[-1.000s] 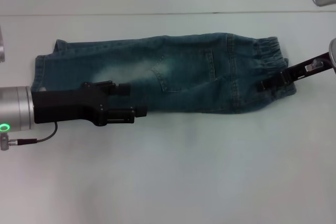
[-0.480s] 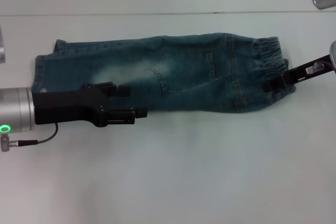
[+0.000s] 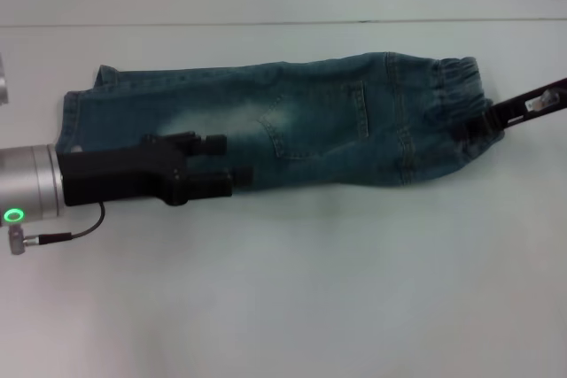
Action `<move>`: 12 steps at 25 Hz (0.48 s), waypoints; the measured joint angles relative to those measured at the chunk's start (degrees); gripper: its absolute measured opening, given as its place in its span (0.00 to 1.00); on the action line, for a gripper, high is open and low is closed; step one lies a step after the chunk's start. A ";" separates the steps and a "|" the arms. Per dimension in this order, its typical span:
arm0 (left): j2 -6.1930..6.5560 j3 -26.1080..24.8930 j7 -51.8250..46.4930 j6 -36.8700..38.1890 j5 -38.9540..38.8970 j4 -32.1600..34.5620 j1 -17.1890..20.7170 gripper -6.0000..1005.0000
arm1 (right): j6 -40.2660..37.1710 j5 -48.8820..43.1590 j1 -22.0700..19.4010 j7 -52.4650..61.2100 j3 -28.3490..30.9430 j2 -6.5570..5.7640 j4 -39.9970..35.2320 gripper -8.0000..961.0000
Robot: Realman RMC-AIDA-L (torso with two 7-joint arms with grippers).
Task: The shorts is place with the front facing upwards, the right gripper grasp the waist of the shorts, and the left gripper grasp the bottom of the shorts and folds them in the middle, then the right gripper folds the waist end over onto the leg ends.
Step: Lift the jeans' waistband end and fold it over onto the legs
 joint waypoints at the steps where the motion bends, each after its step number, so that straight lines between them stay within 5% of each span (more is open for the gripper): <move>1: -0.19 -0.23 0.11 -0.20 -0.61 -0.01 -0.02 0.81 | -0.75 0.77 -0.22 0.04 0.00 -0.11 -0.94 0.17; 6: -1.12 -0.29 2.30 -2.40 -5.80 -0.45 -0.38 0.77 | -5.14 2.92 -0.68 0.91 0.64 -1.00 -4.54 0.15; 8: -1.31 -0.12 5.31 -3.64 -9.21 -2.29 -1.02 0.59 | -6.88 3.11 -0.40 1.20 1.28 -1.27 -5.61 0.14; 12: -1.38 -0.37 15.20 -10.80 -18.16 -8.74 -2.96 0.50 | -10.90 3.69 0.45 1.49 2.40 -1.67 -7.40 0.14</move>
